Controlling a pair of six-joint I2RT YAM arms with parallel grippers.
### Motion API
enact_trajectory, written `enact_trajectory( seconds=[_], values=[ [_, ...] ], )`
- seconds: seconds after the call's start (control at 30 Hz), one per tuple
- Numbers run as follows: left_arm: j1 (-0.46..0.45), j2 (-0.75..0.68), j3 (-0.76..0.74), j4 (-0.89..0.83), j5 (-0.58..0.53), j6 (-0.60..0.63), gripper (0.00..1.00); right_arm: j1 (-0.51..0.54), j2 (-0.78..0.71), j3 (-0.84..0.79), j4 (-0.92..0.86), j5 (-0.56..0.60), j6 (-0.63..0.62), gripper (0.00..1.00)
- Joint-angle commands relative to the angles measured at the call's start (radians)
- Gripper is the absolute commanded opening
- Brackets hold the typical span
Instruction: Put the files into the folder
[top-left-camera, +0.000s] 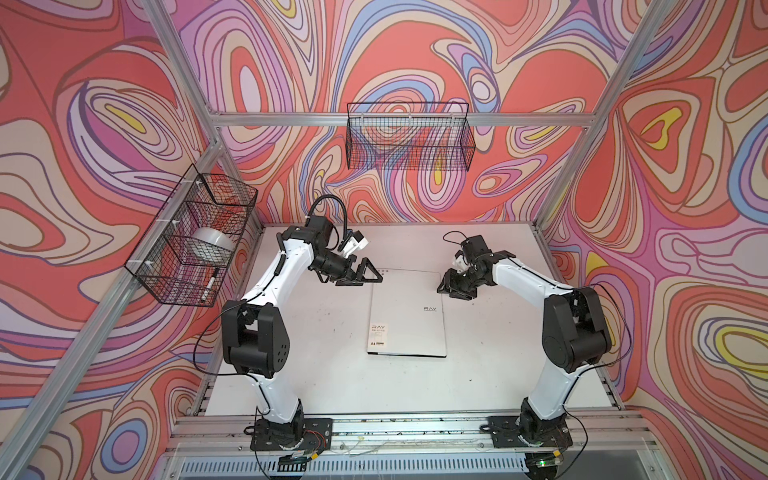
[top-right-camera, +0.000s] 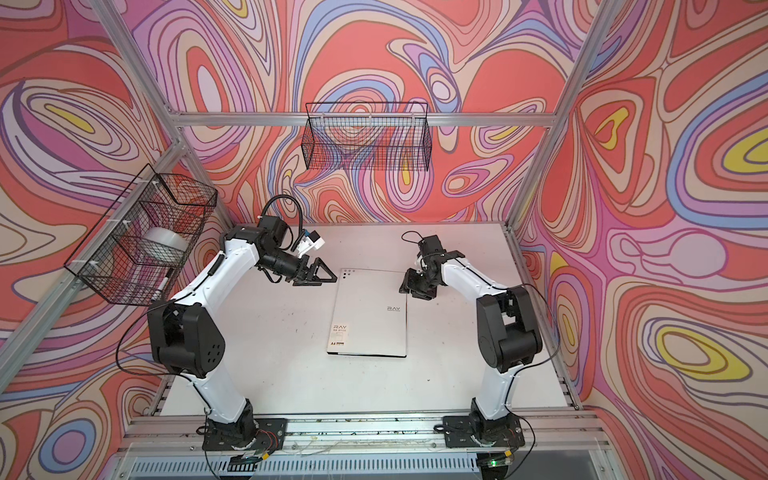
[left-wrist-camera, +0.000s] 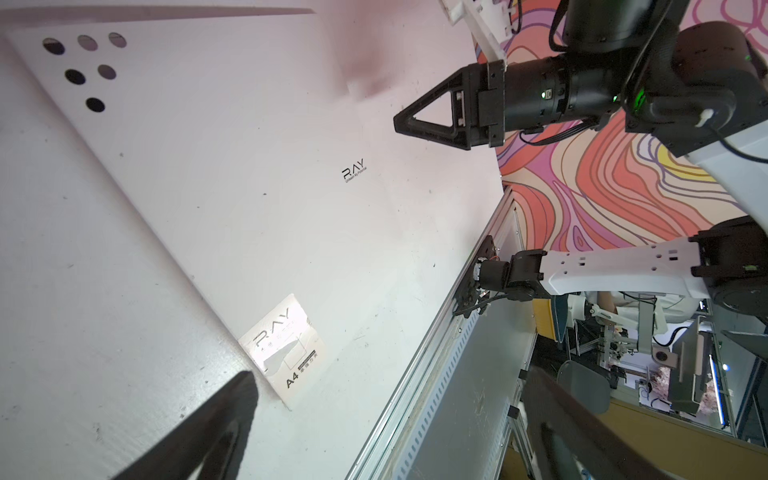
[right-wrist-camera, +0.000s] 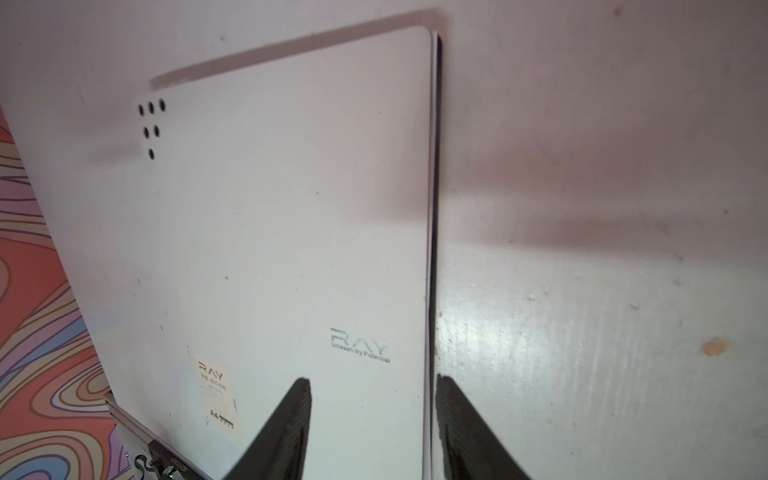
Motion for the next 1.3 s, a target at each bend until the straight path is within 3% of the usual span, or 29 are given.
enact_trajectory(
  seconds=[0.0,0.77,1.27],
  values=[
    [0.007,-0.052,-0.046,0.002,-0.05,0.04,1.0,-0.005,-0.016,-0.053,0.04,-0.018,0.009,0.52],
    [0.053,-0.055,-0.121,-0.019,-0.037,0.097,1.0,0.076,0.118,-0.051,0.035,0.007,0.03,0.51],
    [0.101,-0.027,-0.11,-0.004,-0.051,0.108,1.0,0.17,0.213,0.088,0.009,0.002,0.075,0.5]
  ],
)
